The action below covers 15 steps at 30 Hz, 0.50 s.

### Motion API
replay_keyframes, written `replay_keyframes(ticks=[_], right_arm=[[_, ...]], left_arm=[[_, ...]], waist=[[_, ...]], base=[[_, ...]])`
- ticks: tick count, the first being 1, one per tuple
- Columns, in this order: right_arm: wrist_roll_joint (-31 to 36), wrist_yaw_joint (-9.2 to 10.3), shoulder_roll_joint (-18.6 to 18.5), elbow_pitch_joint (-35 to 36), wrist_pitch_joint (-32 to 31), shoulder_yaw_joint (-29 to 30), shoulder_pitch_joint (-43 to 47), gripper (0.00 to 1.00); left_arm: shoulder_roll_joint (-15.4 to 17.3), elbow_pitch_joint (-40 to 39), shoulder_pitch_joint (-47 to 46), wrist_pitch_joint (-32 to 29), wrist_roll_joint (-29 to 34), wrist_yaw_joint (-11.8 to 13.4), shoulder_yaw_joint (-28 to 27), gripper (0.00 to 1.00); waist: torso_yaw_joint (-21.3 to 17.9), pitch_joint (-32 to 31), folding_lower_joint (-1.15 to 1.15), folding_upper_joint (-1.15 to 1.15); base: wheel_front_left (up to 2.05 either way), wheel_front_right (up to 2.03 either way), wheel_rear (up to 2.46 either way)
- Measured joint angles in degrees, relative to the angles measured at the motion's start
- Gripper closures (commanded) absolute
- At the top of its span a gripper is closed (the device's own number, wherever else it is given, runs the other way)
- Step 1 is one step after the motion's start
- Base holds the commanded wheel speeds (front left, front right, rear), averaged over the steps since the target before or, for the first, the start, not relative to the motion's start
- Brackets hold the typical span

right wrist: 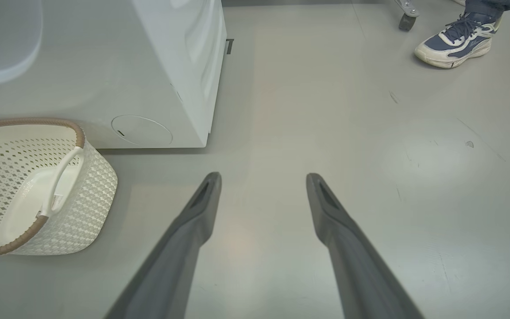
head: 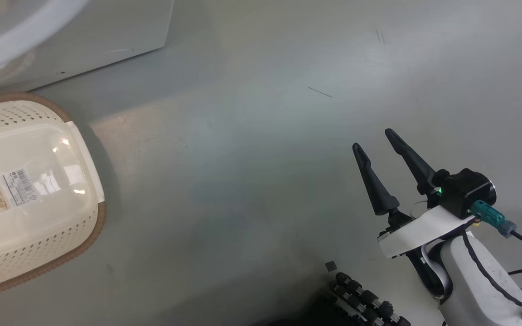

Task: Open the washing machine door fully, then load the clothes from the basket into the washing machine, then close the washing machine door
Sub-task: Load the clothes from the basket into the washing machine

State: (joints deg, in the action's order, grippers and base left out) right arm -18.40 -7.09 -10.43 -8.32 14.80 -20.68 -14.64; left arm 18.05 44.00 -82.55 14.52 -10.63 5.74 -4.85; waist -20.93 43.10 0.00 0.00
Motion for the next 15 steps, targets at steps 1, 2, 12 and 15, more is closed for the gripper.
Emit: replay_keyframes(ticks=[1, 2, 12, 15], right_arm=[[-0.21, 0.0, 0.03, 0.13, 0.0, 0.0, 0.02, 0.0], [-0.35, 0.0, 0.09, 0.25, 0.0, 0.0, 0.02, 0.0], [-0.37, 0.0, 0.67, 0.19, 0.0, 0.63, 0.31, 0.0], [-0.37, 0.0, 0.71, 0.12, 0.0, 1.19, 0.31, 0.0]], left_arm=[[0.04, -0.51, -0.77, 0.18, -0.1, 0.02, -0.41, 1.0], [0.21, -0.79, -1.22, 0.2, -0.1, 0.1, -0.63, 1.0], [0.92, 5.56, 0.15, 0.2, 2.59, 0.51, 1.3, 0.0], [0.48, 8.32, 0.92, 0.2, 3.04, 0.58, 1.45, 0.0]], waist=[[-0.15, 0.36, 0.0, 0.0], [-0.29, 0.7, 0.0, 0.0], [-1.27, 2.16, 0.0, 0.0], [-0.97, 1.73, 0.0, 0.0]], base=[[0.0, 0.0, 0.0], [0.0, 0.0, 0.0], [0.0, 0.0, 0.0], [0.0, 0.0, 0.0]])
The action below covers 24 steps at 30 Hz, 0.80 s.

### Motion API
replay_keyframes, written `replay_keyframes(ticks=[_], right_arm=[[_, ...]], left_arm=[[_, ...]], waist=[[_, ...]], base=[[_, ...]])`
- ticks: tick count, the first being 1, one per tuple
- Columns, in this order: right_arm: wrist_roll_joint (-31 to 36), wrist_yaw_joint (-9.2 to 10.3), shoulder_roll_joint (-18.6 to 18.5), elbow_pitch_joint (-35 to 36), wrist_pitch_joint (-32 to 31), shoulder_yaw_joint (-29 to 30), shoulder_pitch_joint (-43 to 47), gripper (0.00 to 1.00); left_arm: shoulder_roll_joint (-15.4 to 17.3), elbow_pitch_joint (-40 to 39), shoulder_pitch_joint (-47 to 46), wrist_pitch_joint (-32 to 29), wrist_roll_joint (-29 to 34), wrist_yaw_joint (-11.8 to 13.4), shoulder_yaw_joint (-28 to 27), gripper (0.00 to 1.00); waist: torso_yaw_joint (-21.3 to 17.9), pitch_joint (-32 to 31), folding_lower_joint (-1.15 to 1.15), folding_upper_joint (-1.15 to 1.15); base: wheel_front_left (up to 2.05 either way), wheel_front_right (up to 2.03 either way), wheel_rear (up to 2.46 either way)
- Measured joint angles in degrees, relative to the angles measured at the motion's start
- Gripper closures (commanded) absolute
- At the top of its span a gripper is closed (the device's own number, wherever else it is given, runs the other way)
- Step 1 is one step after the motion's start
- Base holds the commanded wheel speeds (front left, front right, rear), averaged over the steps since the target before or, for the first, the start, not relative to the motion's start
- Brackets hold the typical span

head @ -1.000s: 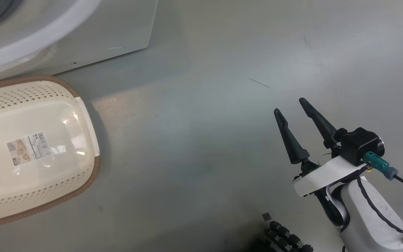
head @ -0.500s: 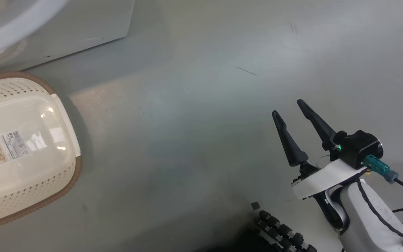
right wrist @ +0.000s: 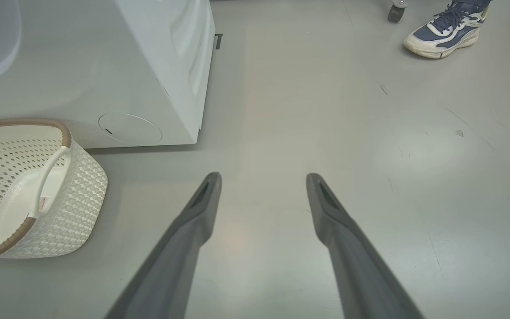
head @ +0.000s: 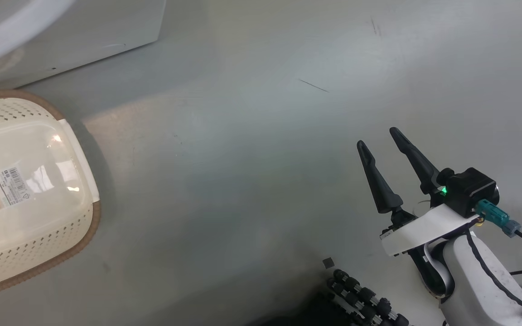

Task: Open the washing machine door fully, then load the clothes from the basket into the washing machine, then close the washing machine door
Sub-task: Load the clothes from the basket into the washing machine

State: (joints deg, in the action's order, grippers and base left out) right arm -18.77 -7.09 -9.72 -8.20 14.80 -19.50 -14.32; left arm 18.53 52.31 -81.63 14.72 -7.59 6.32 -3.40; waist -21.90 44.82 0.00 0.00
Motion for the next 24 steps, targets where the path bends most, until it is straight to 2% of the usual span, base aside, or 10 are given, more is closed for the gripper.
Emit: replay_keyframes(ticks=[7, 15, 24], right_arm=[[0.0, 0.0, -0.26, -0.03, 0.0, 1.87, -0.01, 0.0], [0.08, 0.0, -0.93, -0.93, 0.0, 3.39, -0.02, 0.0], [0.18, 0.0, -1.27, -2.01, 0.0, 3.76, 0.05, 0.0]], left_arm=[[-1.92, 5.36, 1.77, -1.04, 2.4, 0.4, 1.7, 0.0], [-4.24, 7.97, 3.44, -0.51, 1.89, 0.41, -0.7, 0.0], [-9.2, 10.27, 9.67, -0.31, -0.1, 0.42, -2.14, 0.0]], waist=[[1.5, -1.54, 0.0, 0.0], [4.08, -4.33, 0.0, 0.0], [7.7, -9.59, 0.0, 0.0]], base=[[0.0, 0.0, 0.0], [0.0, 0.0, 0.0], [0.0, 0.0, 0.0]])
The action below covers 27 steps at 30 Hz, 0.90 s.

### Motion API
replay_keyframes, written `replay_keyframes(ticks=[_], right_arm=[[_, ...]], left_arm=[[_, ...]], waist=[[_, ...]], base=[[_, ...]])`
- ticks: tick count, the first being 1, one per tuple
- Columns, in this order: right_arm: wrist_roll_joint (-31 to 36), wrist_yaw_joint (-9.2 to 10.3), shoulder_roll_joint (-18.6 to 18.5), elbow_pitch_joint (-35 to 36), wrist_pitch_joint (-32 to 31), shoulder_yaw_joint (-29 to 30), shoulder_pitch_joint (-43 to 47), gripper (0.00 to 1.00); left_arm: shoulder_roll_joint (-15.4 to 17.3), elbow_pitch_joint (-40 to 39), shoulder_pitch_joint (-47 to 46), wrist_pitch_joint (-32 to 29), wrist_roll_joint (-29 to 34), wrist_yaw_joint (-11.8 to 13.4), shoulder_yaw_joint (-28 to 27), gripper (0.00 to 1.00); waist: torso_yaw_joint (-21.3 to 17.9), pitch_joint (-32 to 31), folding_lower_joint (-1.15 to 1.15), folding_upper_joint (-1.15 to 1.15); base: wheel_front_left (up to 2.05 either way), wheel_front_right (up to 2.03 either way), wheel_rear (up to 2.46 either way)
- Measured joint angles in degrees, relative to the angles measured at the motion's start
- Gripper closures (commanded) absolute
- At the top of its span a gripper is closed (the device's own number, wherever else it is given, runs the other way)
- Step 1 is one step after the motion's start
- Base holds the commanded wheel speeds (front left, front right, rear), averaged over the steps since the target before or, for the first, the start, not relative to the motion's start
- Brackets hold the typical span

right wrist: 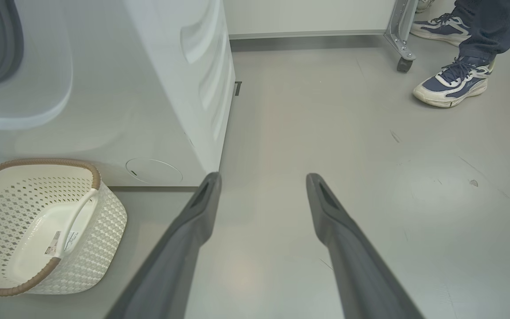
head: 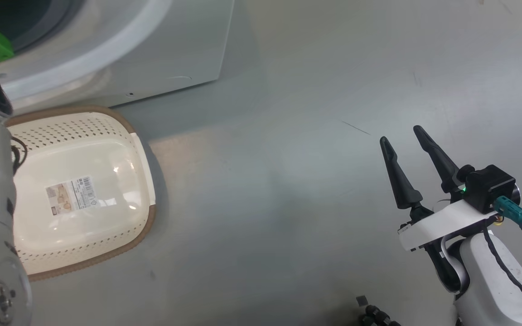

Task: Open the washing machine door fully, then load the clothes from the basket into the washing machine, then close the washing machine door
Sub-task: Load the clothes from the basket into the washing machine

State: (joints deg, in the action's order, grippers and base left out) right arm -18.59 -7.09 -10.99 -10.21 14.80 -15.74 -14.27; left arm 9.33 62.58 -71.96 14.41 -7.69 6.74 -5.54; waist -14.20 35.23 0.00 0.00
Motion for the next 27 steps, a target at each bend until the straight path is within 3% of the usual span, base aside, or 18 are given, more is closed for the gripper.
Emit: replay_keyframes(ticks=[11, 27], right_arm=[[0.0, 0.0, 0.07, -1.14, 0.0, -0.19, 1.7, 0.0], [0.0, 0.0, 1.33, -1.92, 0.0, 1.89, 4.5, 0.0]], left_arm=[[-4.7, -2.82, 8.74, 0.0, -1.34, -0.23, -0.11, 0.0], [-7.68, -9.84, 25.21, 0.0, -1.35, -5.54, 2.41, 0.0]], waist=[[3.56, -7.1, 0.0, 0.0], [6.34, -16.78, 0.0, 0.0]], base=[[0.0, 0.0, 0.0], [0.0, 0.0, 0.0]])
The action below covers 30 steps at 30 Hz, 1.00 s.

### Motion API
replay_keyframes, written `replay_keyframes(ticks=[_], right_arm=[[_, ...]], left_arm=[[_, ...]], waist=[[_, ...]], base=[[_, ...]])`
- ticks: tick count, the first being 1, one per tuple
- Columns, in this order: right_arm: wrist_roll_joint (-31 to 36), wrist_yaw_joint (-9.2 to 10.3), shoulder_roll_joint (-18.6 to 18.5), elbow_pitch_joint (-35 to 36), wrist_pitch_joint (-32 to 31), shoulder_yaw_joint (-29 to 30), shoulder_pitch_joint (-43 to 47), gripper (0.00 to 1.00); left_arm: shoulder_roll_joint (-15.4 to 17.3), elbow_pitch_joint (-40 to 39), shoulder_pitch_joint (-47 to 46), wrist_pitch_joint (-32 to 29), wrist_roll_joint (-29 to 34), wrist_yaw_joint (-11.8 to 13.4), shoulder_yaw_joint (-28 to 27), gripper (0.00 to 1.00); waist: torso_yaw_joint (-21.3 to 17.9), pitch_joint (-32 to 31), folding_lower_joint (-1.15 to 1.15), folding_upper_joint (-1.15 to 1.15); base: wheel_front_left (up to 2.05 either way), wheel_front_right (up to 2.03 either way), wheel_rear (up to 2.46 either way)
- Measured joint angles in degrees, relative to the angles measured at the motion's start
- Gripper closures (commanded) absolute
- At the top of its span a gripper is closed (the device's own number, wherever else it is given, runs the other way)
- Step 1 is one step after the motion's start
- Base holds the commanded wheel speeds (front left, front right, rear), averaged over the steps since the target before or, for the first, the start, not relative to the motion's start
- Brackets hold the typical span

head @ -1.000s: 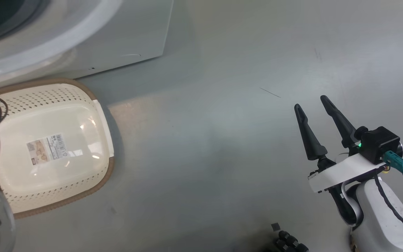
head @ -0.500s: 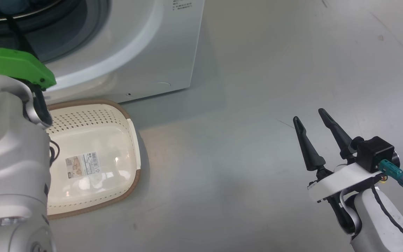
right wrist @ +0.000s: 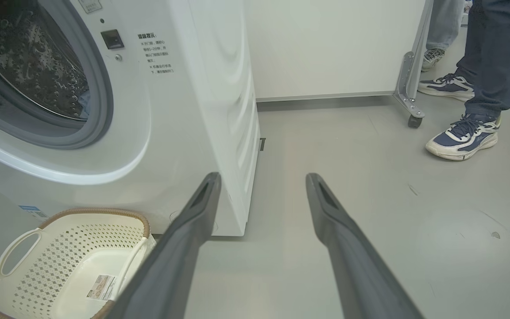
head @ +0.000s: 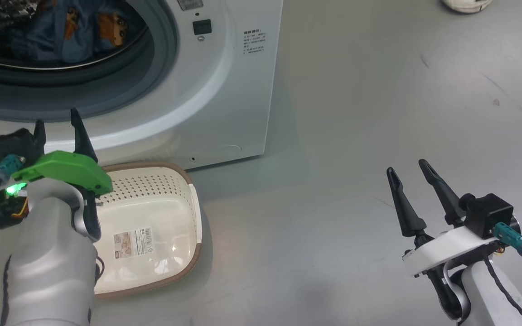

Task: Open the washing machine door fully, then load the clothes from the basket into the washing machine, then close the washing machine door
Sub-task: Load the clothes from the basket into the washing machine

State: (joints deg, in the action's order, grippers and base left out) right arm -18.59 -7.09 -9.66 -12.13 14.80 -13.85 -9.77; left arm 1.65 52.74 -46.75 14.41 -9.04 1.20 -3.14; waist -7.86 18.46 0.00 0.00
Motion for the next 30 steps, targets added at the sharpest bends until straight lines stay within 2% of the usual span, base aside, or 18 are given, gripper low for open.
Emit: replay_keyframes(ticks=[9, 21, 30], right_arm=[[0.0, 0.0, -0.03, -0.4, 0.0, 1.24, 2.9, 0.0], [0.46, 0.0, -0.09, -0.12, 0.0, 1.21, 4.99, 0.0], [0.54, 0.0, 0.0, -0.03, 0.0, 1.33, 6.66, 0.0]], left_arm=[[-0.46, -7.4, 9.1, 0.0, -0.6, -1.48, 1.37, 0.0], [-0.44, -16.89, 22.92, -0.01, -1.26, -2.05, 3.39, 0.0], [-0.26, -23.19, 32.35, -0.01, -4.54, -2.03, 5.92, 0.0]], waist=[[1.68, -4.82, 0.0, 0.0], [3.59, -9.88, 0.0, 0.0], [3.45, -12.48, 0.0, 0.0]], base=[[0.0, 0.0, 0.0], [0.0, 0.0, 0.0], [0.0, 0.0, 0.0]])
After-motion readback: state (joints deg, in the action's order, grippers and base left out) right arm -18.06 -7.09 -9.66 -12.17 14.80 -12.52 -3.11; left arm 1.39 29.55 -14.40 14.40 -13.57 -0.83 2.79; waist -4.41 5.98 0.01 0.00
